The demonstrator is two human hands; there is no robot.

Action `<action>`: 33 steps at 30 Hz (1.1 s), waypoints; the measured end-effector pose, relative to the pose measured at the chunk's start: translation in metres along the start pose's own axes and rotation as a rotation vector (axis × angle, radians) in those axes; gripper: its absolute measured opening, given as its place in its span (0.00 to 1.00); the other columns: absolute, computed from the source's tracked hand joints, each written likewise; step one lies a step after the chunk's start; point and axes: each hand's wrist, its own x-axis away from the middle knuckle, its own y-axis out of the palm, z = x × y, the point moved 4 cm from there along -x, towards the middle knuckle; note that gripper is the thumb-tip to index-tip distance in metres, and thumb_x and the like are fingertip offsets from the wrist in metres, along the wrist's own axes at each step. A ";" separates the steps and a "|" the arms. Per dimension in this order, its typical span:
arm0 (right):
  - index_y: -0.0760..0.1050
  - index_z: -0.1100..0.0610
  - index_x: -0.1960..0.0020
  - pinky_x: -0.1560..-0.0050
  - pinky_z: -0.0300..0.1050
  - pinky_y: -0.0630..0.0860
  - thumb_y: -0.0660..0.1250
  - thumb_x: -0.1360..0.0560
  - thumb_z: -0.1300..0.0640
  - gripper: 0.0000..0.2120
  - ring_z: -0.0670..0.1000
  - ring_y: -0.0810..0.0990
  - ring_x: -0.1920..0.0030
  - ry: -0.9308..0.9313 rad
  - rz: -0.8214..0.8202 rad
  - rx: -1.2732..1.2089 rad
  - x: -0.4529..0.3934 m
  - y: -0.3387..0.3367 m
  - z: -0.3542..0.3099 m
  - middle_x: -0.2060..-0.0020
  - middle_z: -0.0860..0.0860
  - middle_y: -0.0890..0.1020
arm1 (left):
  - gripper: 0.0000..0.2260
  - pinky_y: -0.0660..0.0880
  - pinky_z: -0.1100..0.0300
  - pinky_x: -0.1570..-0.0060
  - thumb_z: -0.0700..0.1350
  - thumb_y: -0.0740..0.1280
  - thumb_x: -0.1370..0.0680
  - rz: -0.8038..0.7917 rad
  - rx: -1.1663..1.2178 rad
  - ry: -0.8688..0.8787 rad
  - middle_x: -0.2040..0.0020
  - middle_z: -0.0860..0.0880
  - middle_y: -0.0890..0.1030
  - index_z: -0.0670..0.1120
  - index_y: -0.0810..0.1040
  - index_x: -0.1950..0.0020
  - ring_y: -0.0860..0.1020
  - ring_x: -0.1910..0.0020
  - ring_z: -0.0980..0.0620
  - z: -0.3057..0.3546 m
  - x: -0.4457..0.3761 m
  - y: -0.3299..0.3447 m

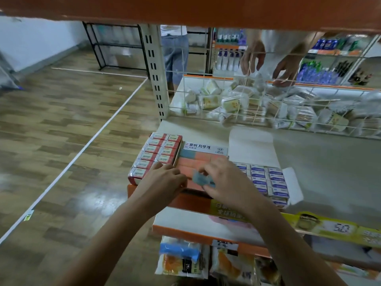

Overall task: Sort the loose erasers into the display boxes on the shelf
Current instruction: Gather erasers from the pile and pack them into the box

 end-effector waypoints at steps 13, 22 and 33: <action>0.73 0.51 0.35 0.42 0.40 0.63 0.62 0.22 0.51 0.17 0.47 0.68 0.43 0.108 -0.122 0.127 0.012 0.006 0.026 0.44 0.47 0.76 | 0.10 0.60 0.61 0.37 0.52 0.57 0.19 -0.094 0.001 0.049 0.41 0.57 0.77 0.55 0.74 0.41 0.73 0.40 0.57 -0.010 -0.009 0.007; 0.77 0.50 0.39 0.42 0.44 0.69 0.58 0.20 0.55 0.13 0.48 0.69 0.44 0.165 -0.076 0.144 0.016 0.011 0.029 0.46 0.47 0.77 | 0.09 0.60 0.60 0.37 0.51 0.56 0.19 -0.136 -0.040 0.121 0.41 0.56 0.76 0.54 0.72 0.42 0.73 0.41 0.56 -0.008 -0.014 0.008; 0.78 0.52 0.44 0.43 0.46 0.71 0.61 0.22 0.59 0.10 0.49 0.72 0.45 0.298 -0.028 0.118 0.018 0.016 0.025 0.47 0.49 0.77 | 0.10 0.65 0.55 0.36 0.49 0.61 0.20 -0.163 -0.138 0.233 0.41 0.53 0.75 0.52 0.69 0.40 0.74 0.41 0.53 0.000 -0.012 0.008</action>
